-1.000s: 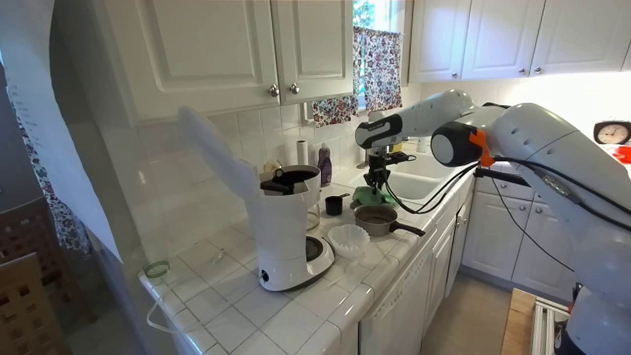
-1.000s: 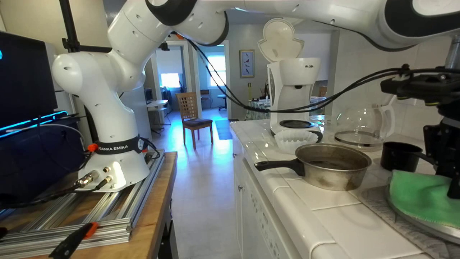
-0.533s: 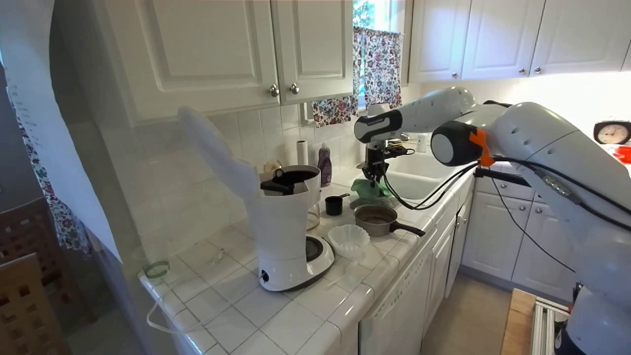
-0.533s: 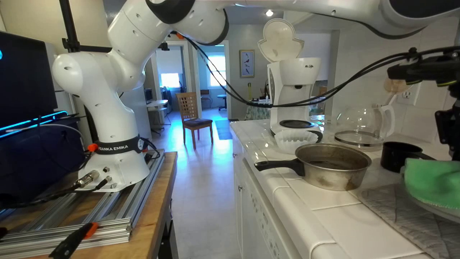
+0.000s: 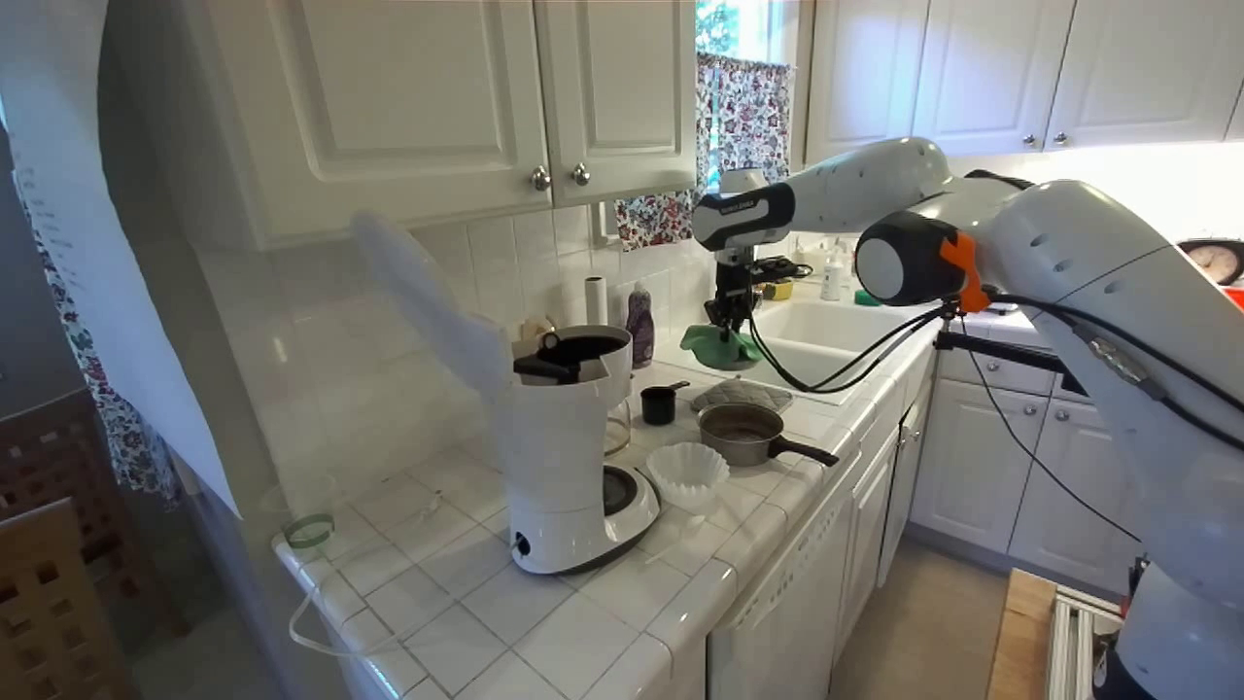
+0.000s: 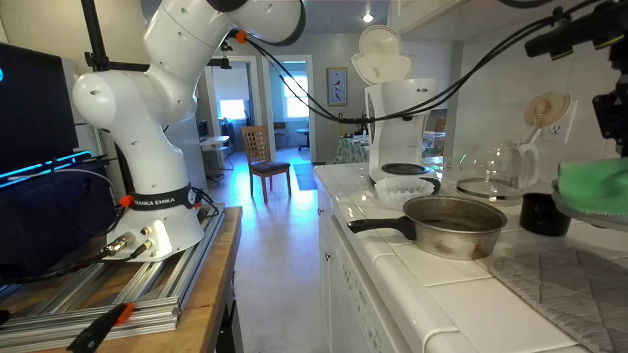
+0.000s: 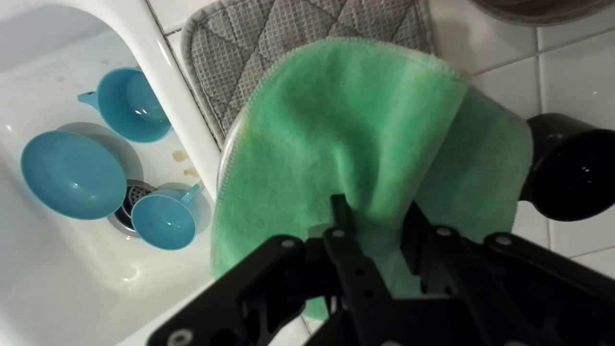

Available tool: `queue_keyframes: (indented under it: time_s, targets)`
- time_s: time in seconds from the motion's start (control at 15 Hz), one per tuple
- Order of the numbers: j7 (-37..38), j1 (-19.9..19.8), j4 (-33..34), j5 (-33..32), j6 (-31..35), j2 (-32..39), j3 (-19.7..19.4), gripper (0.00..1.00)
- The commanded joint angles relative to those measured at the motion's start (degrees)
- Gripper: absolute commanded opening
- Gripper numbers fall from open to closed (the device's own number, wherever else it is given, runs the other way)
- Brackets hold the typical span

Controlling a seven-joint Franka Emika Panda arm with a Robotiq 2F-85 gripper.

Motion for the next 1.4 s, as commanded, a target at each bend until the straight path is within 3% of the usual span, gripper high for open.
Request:
queue_keyframes:
  time_s: [0.0,0.73,0.8,1.2,1.27,1.33]
  targets:
    - [-0.56,1.58,-7.48,-0.3,-1.32,-6.72,-0.04,0.07]
    - [-5.16,7.2,-22.49,-2.03,-3.02,-16.78,0.29,0.07]
    - [-2.7,4.19,-16.91,-1.86,-3.44,-12.89,3.02,0.27]
    - [-3.57,4.91,-19.7,-2.4,-3.43,-14.8,2.96,0.27]
    - [-3.62,4.91,-19.79,-2.4,-3.43,-14.83,2.95,0.07]
    - [-4.18,4.8,-20.0,-2.24,-3.34,-14.81,3.45,0.07]
